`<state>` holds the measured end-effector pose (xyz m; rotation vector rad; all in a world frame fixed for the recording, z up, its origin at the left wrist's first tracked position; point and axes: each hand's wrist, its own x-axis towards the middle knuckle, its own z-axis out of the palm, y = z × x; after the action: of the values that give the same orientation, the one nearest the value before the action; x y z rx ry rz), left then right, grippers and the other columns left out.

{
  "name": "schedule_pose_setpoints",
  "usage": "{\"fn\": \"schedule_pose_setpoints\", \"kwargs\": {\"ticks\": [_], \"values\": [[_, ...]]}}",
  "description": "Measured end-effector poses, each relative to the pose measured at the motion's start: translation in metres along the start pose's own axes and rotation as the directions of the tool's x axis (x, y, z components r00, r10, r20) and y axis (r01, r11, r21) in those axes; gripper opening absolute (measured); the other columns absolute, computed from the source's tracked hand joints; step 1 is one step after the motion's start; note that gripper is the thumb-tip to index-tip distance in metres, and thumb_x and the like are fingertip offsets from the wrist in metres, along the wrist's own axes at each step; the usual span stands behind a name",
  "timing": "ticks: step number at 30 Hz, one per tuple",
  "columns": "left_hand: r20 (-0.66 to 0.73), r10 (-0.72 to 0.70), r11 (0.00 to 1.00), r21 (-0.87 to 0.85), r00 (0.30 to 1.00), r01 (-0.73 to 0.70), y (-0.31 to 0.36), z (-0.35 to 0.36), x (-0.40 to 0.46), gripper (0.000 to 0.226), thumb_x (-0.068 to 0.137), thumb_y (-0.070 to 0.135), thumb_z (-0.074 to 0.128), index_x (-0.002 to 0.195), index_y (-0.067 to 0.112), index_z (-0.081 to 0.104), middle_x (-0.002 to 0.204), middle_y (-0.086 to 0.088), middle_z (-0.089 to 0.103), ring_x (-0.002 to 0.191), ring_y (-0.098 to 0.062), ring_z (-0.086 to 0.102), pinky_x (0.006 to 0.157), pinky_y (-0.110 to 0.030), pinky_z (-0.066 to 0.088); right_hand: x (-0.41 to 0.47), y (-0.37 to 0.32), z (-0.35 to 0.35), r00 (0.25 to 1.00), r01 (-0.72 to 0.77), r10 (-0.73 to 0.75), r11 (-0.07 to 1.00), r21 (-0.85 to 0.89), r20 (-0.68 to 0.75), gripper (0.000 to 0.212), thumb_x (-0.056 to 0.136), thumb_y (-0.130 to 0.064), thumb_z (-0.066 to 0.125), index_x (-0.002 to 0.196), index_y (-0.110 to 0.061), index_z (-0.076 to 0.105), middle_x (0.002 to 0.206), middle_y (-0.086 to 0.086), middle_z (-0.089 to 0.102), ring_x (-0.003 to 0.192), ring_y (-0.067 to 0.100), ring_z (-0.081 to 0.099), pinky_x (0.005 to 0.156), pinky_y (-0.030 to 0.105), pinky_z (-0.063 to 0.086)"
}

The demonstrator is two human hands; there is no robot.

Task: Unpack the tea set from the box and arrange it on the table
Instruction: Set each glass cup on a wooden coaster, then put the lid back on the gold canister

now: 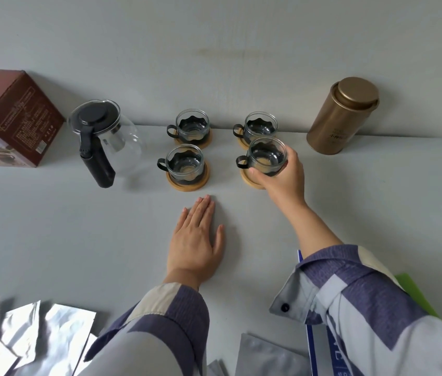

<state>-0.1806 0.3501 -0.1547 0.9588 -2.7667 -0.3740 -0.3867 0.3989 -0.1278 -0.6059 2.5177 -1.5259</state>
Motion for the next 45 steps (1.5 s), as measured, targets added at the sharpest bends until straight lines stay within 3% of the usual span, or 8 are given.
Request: {"fn": "schedule_pose_setpoints", "kwargs": {"ticks": [5, 8, 11, 21, 28, 32, 37, 45], "values": [[0.006, -0.002, 1.0, -0.009, 1.0, 0.002, 0.0, -0.001, 0.0, 0.063, 0.096, 0.047, 0.023, 0.152, 0.02, 0.022, 0.159, 0.007, 0.013, 0.146, -0.006, 0.007, 0.118, -0.024, -0.005, 0.003, 0.008, 0.003, 1.0, -0.015, 0.016, 0.997, -0.078, 0.014, 0.083, 0.058, -0.036, 0.086, 0.13, -0.017, 0.05, 0.125, 0.004, 0.057, 0.122, 0.028, 0.041, 0.1, 0.041, 0.041], [0.011, -0.002, 1.0, -0.008, 1.0, 0.002, 0.0, -0.001, 0.0, 0.063, 0.096, 0.048, 0.022, 0.152, 0.02, 0.022, 0.159, 0.007, 0.013, 0.146, -0.006, 0.007, 0.118, -0.024, -0.005, 0.001, 0.011, 0.004, 0.998, -0.012, 0.023, 0.986, -0.165, 0.066, 0.111, 0.057, -0.039, 0.087, 0.146, -0.012, 0.027, 0.143, 0.009, 0.043, 0.129, 0.032, 0.032, 0.11, 0.04, 0.03], [0.006, -0.002, 1.0, -0.016, 1.0, 0.002, -0.001, 0.0, 0.0, 0.064, 0.095, 0.048, 0.021, 0.151, 0.019, 0.025, 0.158, 0.007, 0.016, 0.146, -0.006, 0.01, 0.118, -0.024, -0.004, -0.003, 0.014, 0.005, 0.996, -0.009, 0.028, 0.974, -0.224, 0.081, 0.124, 0.054, -0.04, 0.089, 0.15, -0.01, 0.015, 0.145, 0.012, 0.04, 0.13, 0.034, 0.032, 0.11, 0.04, 0.029], [0.025, -0.008, 1.0, -0.029, 1.0, 0.008, -0.001, -0.001, -0.001, 0.064, 0.094, 0.048, 0.021, 0.151, 0.02, 0.027, 0.158, 0.007, 0.018, 0.146, -0.006, 0.013, 0.118, -0.024, -0.003, -0.023, 0.016, 0.008, 0.995, 0.012, 0.017, 0.955, -0.295, 0.096, 0.123, 0.057, -0.046, 0.086, 0.15, -0.009, 0.015, 0.14, 0.012, 0.044, 0.128, 0.033, 0.032, 0.107, 0.04, 0.032], [0.024, -0.006, 0.999, -0.052, 1.0, 0.008, -0.003, 0.001, 0.0, 0.067, 0.092, 0.051, 0.018, 0.151, 0.02, 0.026, 0.158, 0.008, 0.018, 0.146, -0.006, 0.012, 0.119, -0.025, 0.001, -0.023, 0.015, 0.0, 0.986, -0.005, 0.046, 0.97, -0.242, 0.163, 0.136, 0.056, -0.033, 0.09, 0.151, -0.009, -0.004, 0.146, 0.011, 0.037, 0.131, 0.033, 0.029, 0.113, 0.04, 0.024], [0.042, 0.01, 0.998, -0.055, 0.999, -0.008, -0.007, 0.0, -0.001, 0.066, 0.093, 0.05, 0.018, 0.152, 0.021, 0.022, 0.159, 0.007, 0.016, 0.146, -0.006, 0.009, 0.119, -0.026, 0.0, -0.034, 0.014, -0.027, 0.956, -0.052, 0.12, 0.968, -0.246, 0.268, 0.112, 0.075, -0.016, 0.078, 0.152, -0.017, -0.003, 0.148, 0.009, 0.036, 0.136, 0.031, 0.028, 0.113, 0.035, 0.023], [-0.003, 0.059, 0.995, -0.076, 0.998, -0.059, -0.002, -0.01, -0.008, 0.06, 0.093, 0.042, 0.028, 0.146, 0.015, 0.035, 0.153, -0.001, 0.034, 0.144, -0.015, 0.026, 0.12, -0.031, 0.01, -0.035, 0.012, -0.082, 0.947, -0.031, 0.103, 0.972, -0.234, 0.304, 0.06, 0.089, -0.015, 0.062, 0.143, -0.02, 0.038, 0.138, 0.005, 0.05, 0.129, 0.023, 0.044, 0.102, 0.028, 0.035], [-0.275, 0.202, 0.962, -0.126, 0.94, -0.244, 0.085, -0.066, 0.081, 0.044, 0.091, 0.022, 0.052, 0.135, 0.014, 0.048, 0.138, 0.001, 0.05, 0.124, -0.019, 0.05, 0.101, -0.033, 0.041, 0.028, -0.022, -0.165, 0.972, 0.061, -0.002, 0.967, -0.246, 0.235, 0.041, 0.094, -0.026, 0.055, 0.135, -0.026, 0.05, 0.134, -0.002, 0.053, 0.125, 0.016, 0.047, 0.093, 0.024, 0.037]]}}
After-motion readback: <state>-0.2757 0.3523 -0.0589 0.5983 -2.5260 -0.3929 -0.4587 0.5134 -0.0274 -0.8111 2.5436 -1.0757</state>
